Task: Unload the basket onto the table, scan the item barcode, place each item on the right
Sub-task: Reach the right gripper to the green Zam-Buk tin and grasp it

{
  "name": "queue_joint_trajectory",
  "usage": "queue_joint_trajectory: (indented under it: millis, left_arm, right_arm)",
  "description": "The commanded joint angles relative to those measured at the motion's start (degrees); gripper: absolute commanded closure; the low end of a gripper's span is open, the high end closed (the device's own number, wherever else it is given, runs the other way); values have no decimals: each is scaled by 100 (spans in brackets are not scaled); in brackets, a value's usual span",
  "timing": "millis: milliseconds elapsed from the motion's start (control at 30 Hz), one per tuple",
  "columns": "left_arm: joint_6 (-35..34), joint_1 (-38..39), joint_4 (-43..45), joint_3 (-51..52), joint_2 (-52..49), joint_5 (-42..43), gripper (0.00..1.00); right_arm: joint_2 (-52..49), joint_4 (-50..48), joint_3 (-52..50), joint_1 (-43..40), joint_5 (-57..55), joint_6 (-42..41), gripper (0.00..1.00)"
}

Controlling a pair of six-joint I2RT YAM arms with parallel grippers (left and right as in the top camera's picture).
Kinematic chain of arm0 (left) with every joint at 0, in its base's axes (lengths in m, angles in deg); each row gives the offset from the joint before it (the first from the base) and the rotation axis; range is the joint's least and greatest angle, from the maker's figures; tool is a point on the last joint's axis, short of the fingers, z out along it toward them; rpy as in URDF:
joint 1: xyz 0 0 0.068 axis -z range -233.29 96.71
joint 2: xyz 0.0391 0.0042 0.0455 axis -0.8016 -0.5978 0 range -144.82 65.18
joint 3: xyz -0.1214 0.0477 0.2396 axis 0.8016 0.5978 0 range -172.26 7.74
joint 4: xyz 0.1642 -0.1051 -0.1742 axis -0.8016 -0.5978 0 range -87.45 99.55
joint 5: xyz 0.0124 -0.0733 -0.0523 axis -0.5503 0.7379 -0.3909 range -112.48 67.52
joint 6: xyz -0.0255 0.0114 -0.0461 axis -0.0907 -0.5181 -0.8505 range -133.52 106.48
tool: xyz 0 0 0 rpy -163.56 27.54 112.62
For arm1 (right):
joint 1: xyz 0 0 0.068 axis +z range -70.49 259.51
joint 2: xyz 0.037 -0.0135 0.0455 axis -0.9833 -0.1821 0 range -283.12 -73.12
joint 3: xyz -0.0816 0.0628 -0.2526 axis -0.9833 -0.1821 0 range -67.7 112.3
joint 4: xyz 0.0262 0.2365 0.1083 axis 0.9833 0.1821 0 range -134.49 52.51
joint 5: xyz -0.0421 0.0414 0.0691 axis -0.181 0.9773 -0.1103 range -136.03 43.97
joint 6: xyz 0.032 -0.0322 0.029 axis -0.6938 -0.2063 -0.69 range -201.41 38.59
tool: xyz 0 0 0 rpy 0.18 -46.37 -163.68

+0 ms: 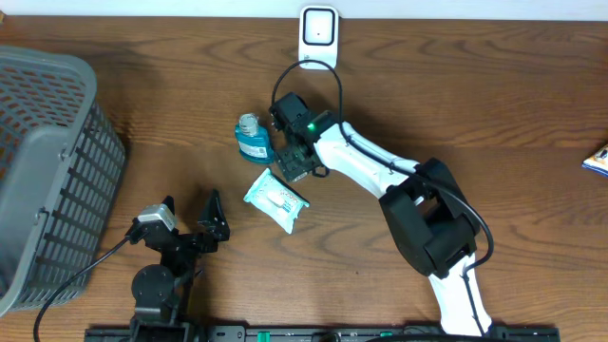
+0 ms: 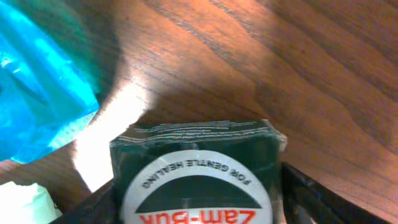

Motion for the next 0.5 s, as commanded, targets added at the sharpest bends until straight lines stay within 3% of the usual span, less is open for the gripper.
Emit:
queue_joint_trajectory:
  millis: [0,200,467]
  left_arm:
    - [9,-20,-192,103,15,-72,2]
    - [9,-20,-192,103,15,-72,2]
    - [7,-20,-192,103,15,-72,2]
  right_arm:
    - [-411,118,-140,-63,254,-391,37]
    - [-400,238,-79,-96,227,-787,49]
    - [-280,925,352,-291,225,-1239,51]
